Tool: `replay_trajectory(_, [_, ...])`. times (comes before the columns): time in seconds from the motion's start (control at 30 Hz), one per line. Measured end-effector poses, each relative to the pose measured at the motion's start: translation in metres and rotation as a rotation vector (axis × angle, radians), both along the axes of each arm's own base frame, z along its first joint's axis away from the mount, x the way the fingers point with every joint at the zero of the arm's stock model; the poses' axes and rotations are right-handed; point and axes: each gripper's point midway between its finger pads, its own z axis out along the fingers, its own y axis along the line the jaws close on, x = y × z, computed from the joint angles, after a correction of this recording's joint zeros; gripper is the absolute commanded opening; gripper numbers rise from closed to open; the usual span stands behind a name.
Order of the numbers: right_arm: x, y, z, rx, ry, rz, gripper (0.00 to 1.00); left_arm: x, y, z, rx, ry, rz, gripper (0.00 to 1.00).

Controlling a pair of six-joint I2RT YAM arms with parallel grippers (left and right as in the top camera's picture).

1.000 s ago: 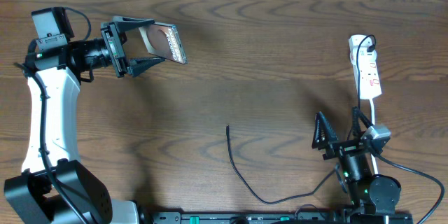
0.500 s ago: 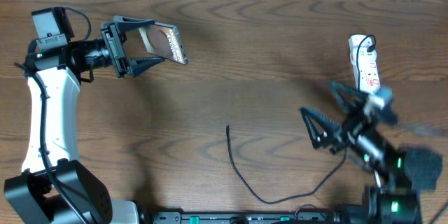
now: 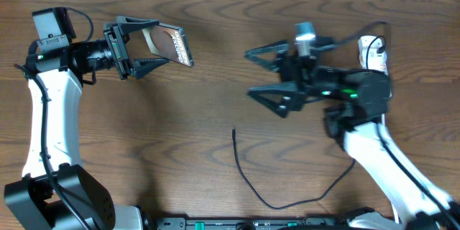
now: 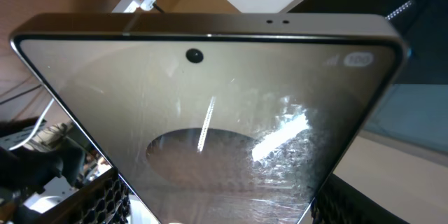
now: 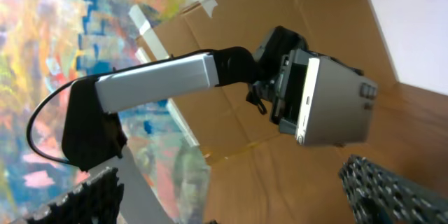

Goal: Plug charger to phone and switch on socket
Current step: 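Move the right gripper toward the phone held by the left gripper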

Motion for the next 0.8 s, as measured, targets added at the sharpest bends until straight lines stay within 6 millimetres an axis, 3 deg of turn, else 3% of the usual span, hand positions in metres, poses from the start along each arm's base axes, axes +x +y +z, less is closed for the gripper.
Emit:
replay_trajectory(0.13, [0.015, 0.021, -0.025, -0.005, 0.150, 0.013, 0.99, 0.002, 0.001, -0.003, 0.022, -0.007, 0.012, 0.07])
replay_trajectory(0.27, [0.036, 0.026, -0.054, -0.046, 0.316, -0.025, 0.99, 0.004, 0.001, -0.008, 0.053, -0.015, 0.024, 0.07])
replay_trajectory(0.43, [0.048, 0.028, -0.080, -0.107, 0.418, -0.071, 0.99, 0.008, -0.005, -0.017, 0.121, -0.038, 0.030, 0.07])
replay_trajectory(0.6, [0.053, 0.028, -0.094, -0.146, 0.439, -0.102, 0.99, 0.011, -0.020, -0.028, 0.198, -0.049, 0.017, 0.07])
replay_trajectory(0.8, [0.055, 0.027, -0.095, -0.151, 0.409, -0.118, 0.99, 0.008, -0.044, -0.037, 0.256, -0.057, -0.025, 0.07])
